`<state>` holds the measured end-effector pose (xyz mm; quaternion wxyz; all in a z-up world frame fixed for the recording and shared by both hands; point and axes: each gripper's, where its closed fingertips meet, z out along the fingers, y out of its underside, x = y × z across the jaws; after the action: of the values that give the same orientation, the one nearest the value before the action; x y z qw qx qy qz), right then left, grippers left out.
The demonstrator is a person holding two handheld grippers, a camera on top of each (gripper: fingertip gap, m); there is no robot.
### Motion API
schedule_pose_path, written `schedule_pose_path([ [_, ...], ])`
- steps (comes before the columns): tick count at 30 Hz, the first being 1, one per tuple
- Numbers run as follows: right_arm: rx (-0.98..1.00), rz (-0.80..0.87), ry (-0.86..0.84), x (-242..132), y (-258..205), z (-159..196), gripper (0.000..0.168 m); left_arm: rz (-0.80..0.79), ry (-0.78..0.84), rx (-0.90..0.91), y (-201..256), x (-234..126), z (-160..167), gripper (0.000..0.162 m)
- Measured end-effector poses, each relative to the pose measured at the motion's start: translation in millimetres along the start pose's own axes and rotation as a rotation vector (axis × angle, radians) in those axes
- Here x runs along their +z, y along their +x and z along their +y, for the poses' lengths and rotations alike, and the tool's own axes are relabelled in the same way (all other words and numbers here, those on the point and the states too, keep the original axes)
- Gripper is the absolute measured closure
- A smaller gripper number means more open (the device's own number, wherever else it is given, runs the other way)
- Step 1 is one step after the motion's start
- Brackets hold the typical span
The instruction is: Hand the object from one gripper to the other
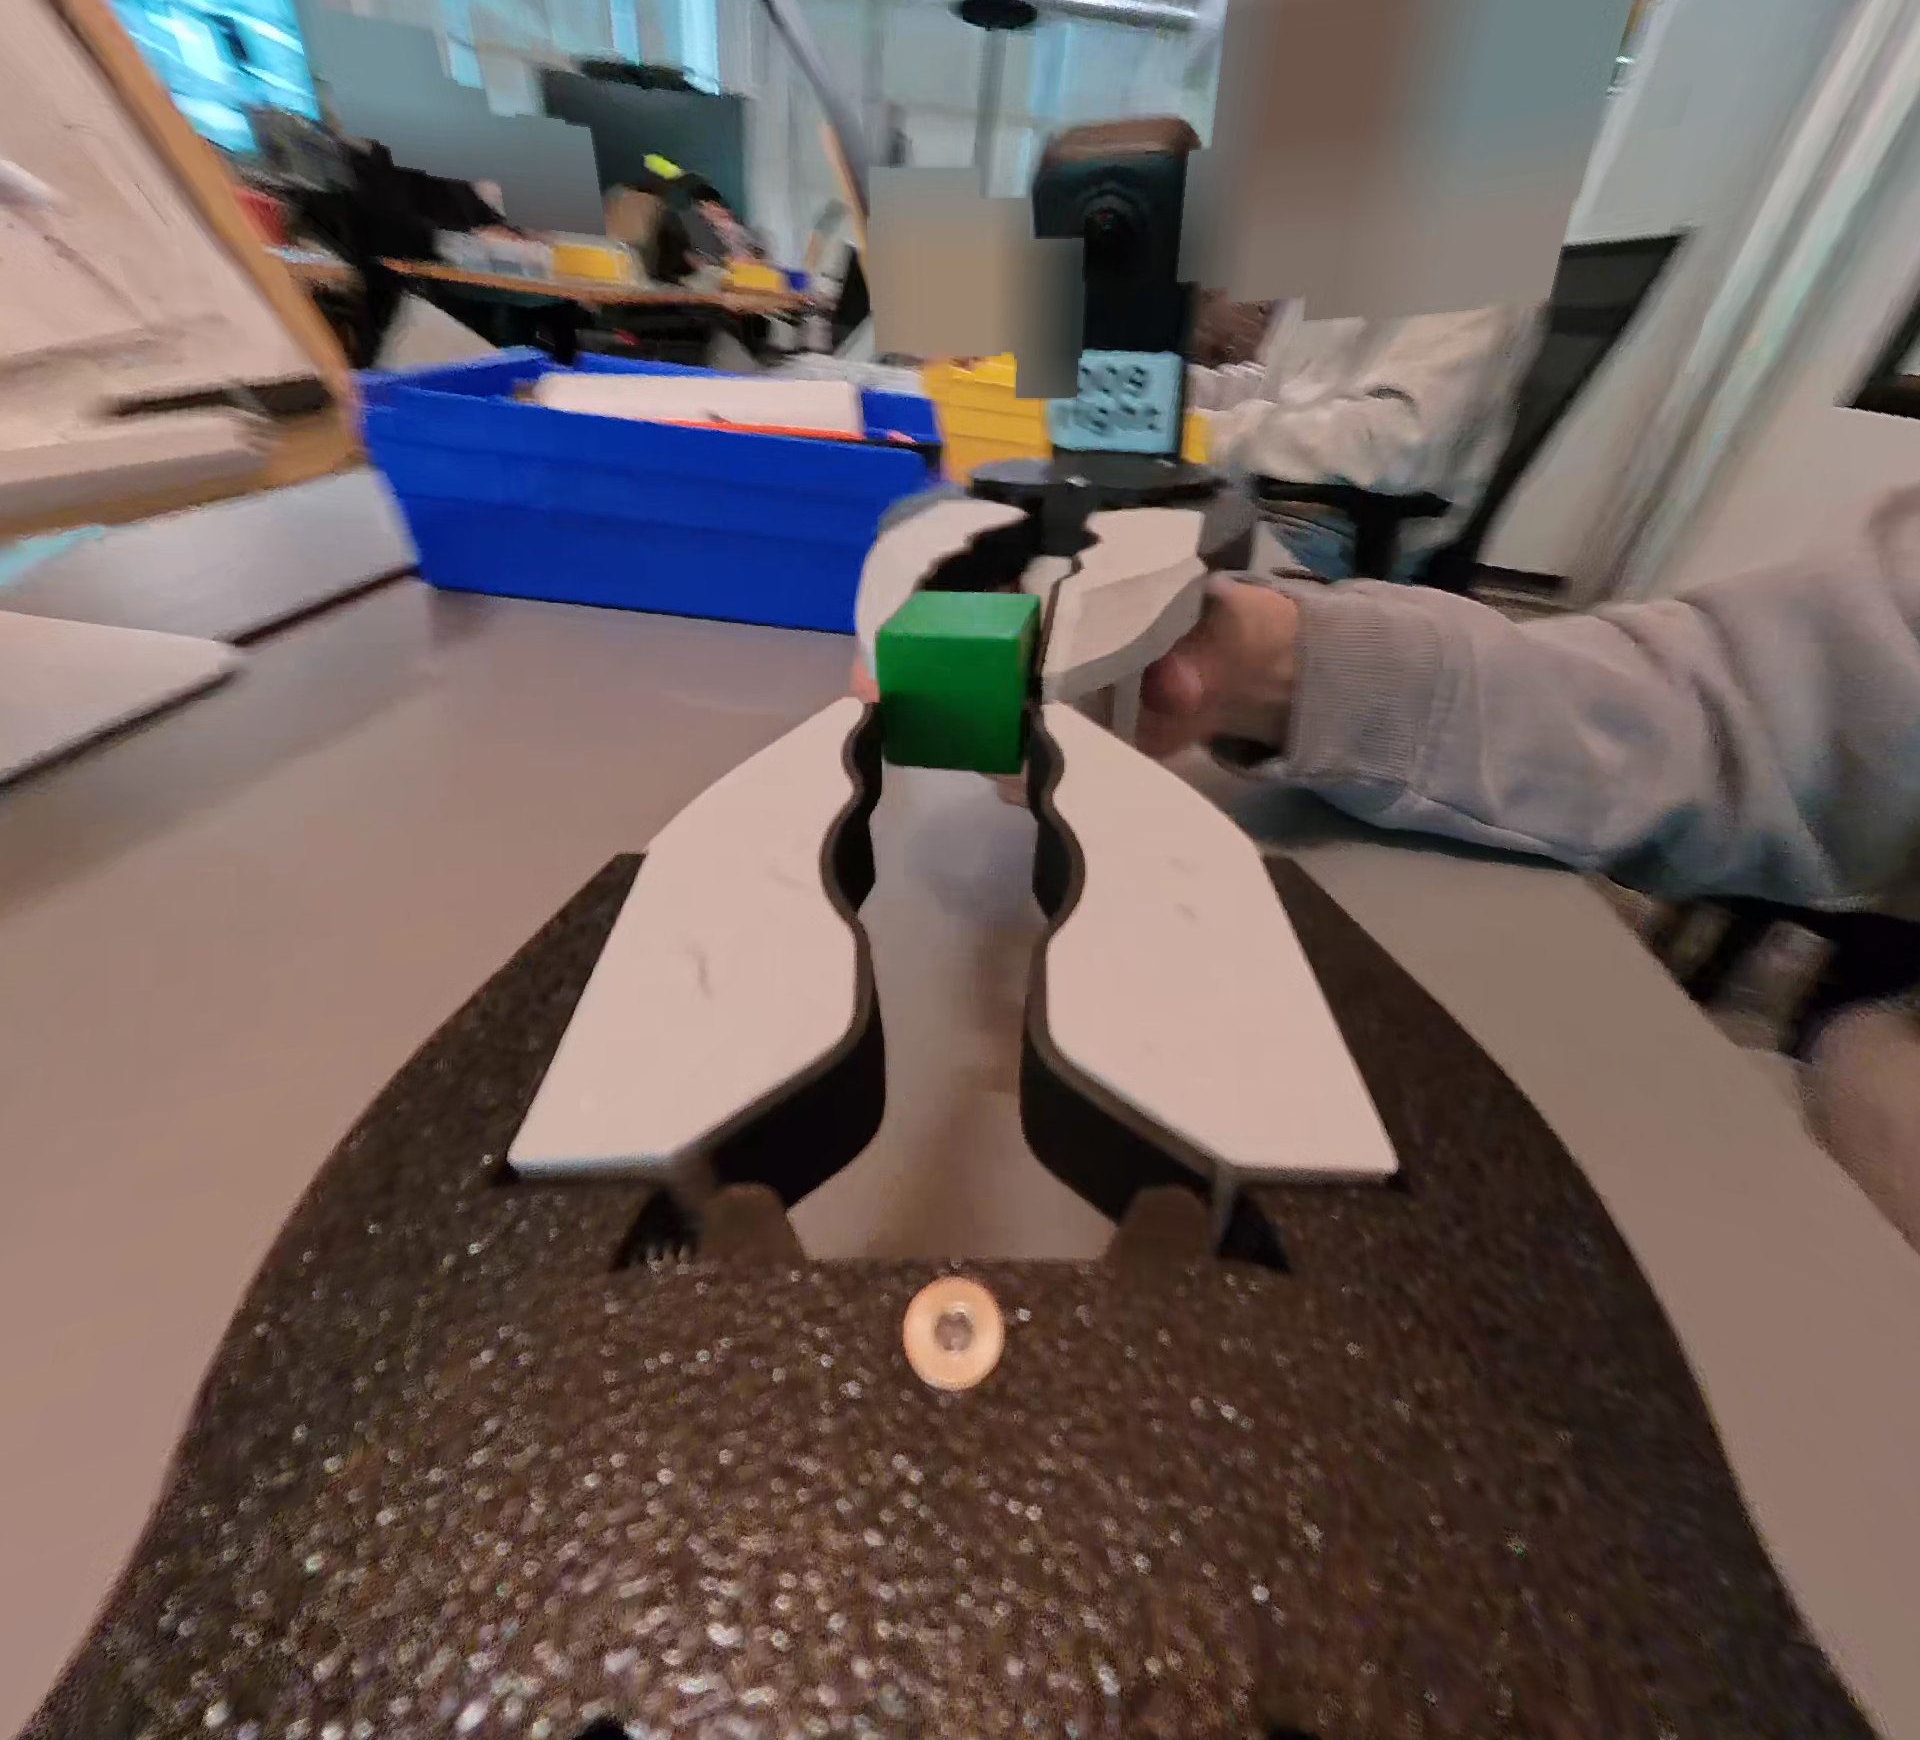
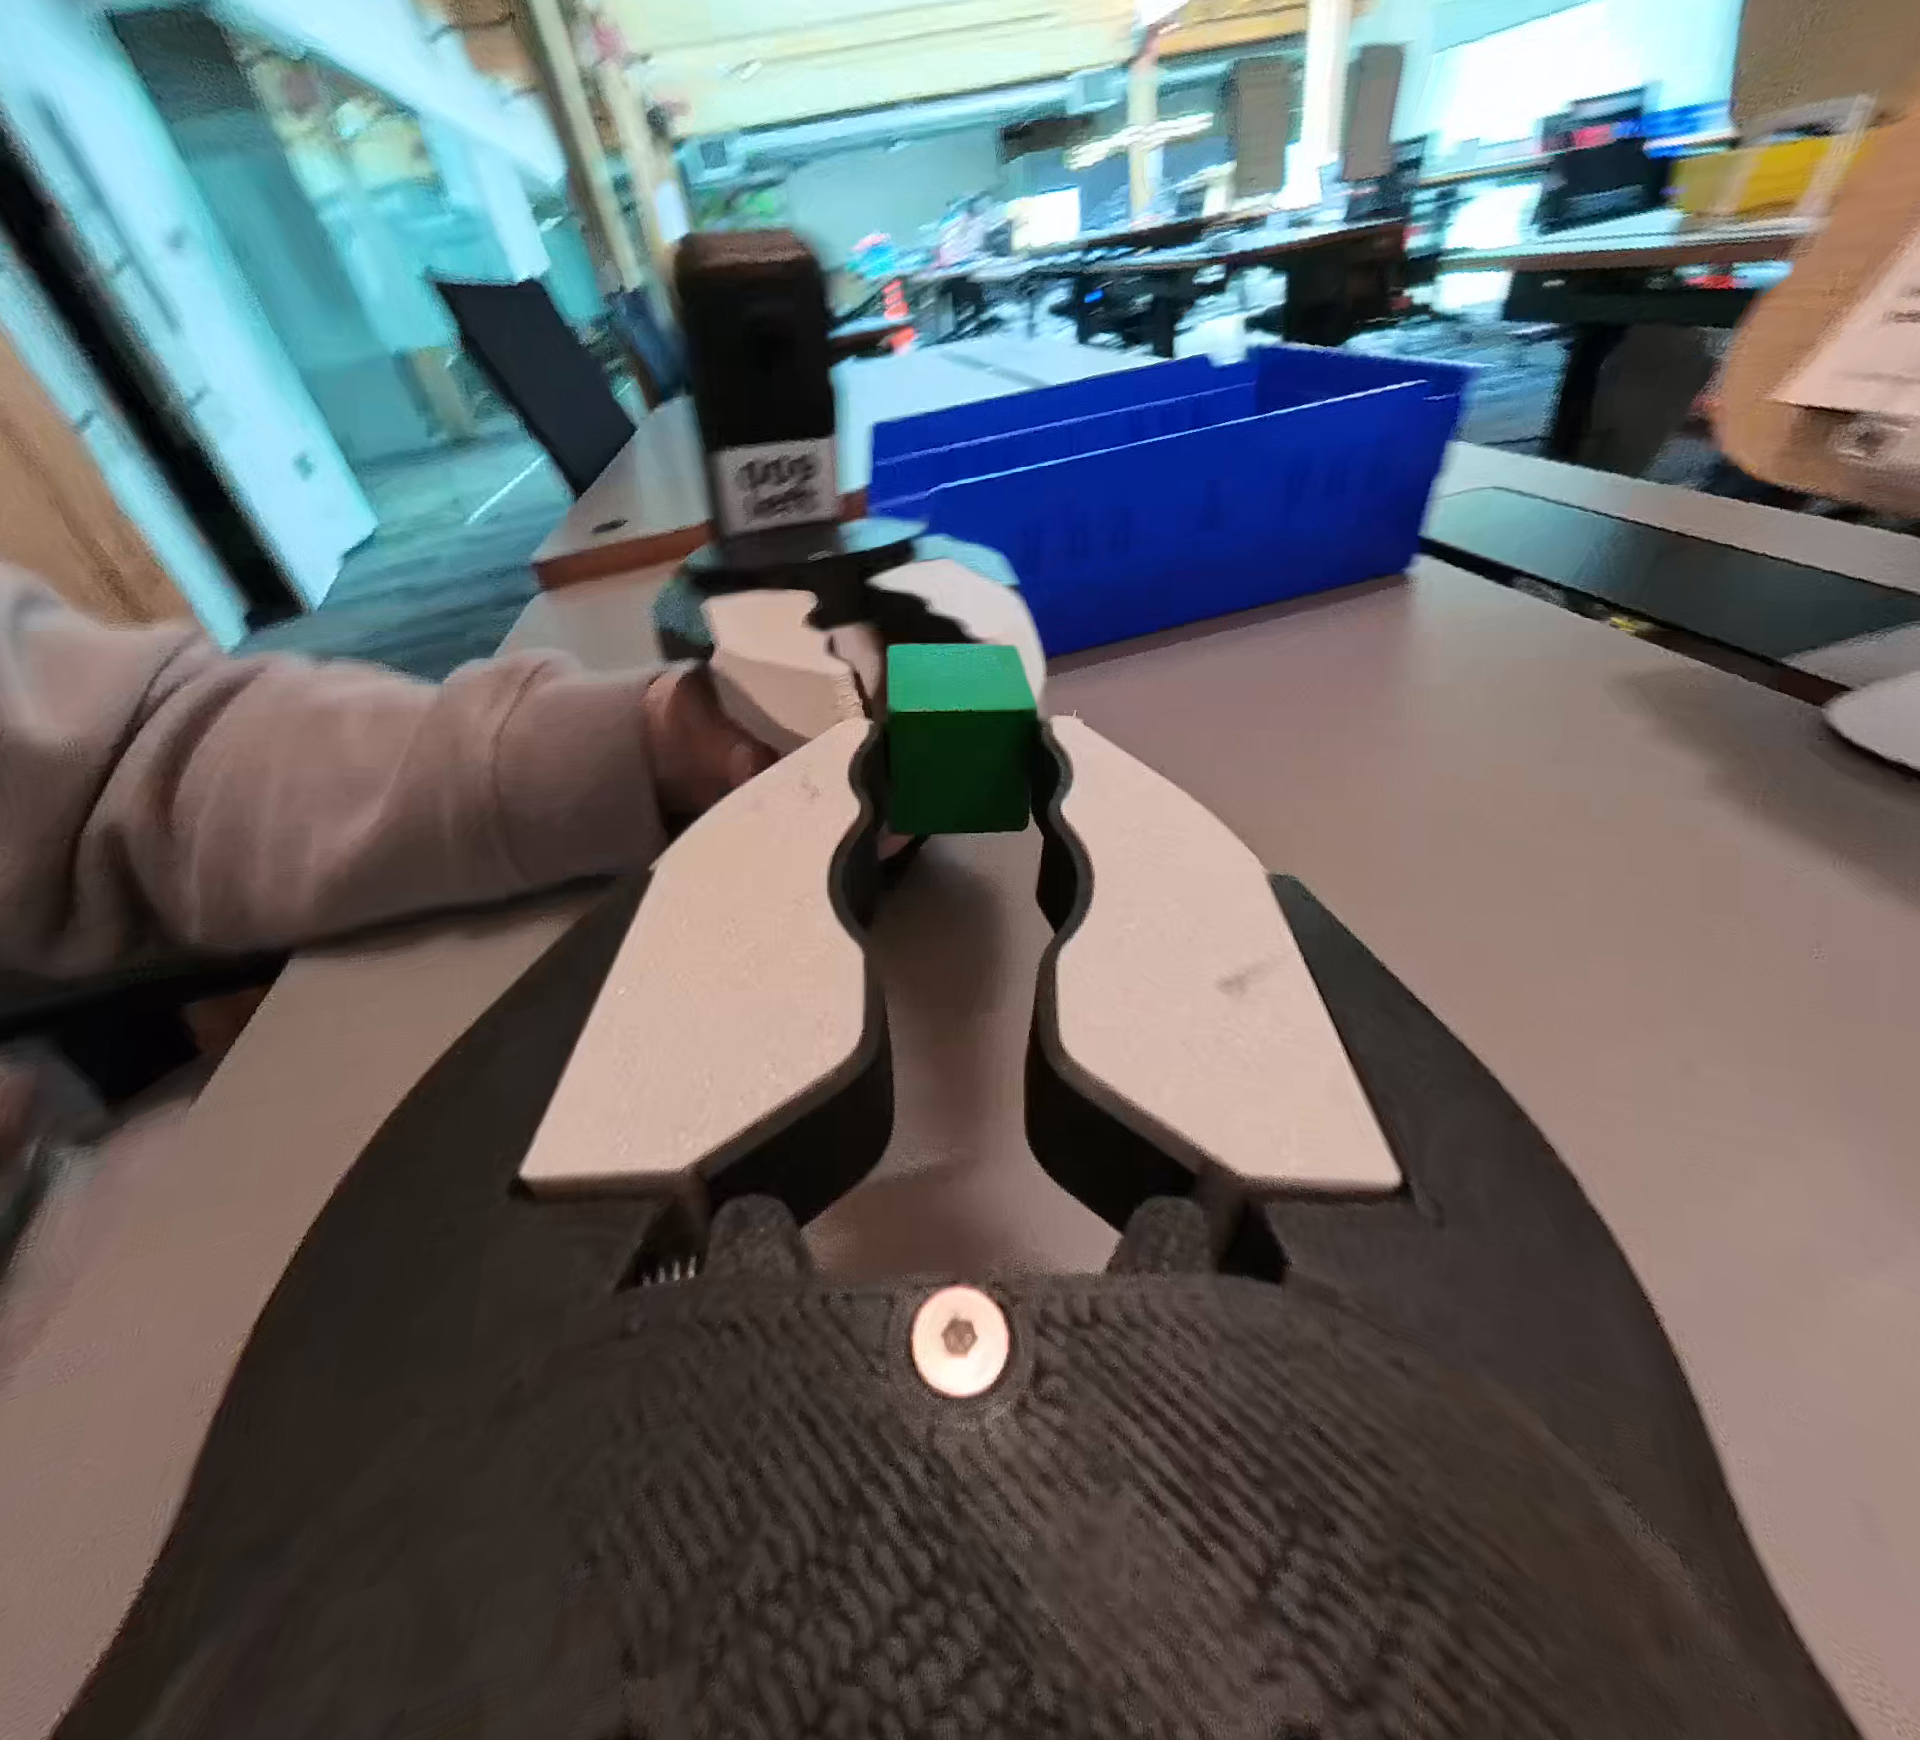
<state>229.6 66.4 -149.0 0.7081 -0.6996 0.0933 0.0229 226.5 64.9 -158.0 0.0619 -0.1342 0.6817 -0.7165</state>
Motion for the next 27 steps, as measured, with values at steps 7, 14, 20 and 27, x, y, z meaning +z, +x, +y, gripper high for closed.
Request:
schedule_pose_path([
  [7, 0.28, 0.393, 0.258, -17.8, 57.5, -5.7, 0.142, -0.521, -0.071, 0.359, -32.0, 2.5, -6.5, 0.118],
  [14, 0.296, 0.378, 0.296, -7.8, 45.3, -6.6, 0.142, -0.691, -0.162, 0.528, -32.5, 13.1, 3.9, 0.119],
  [20, 0.295, 0.355, 0.284, 1.9, 36.5, -1.9, 0.142, -0.688, -0.159, 0.481, -35.0, 12.2, 5.5, 0.128],
  [27, 0.215, 0.278, 0.263, 3.6, 29.2, -6.6, 0.141, -0.632, -0.126, 0.427, -34.8, 8.4, -0.9, 0.135],
])
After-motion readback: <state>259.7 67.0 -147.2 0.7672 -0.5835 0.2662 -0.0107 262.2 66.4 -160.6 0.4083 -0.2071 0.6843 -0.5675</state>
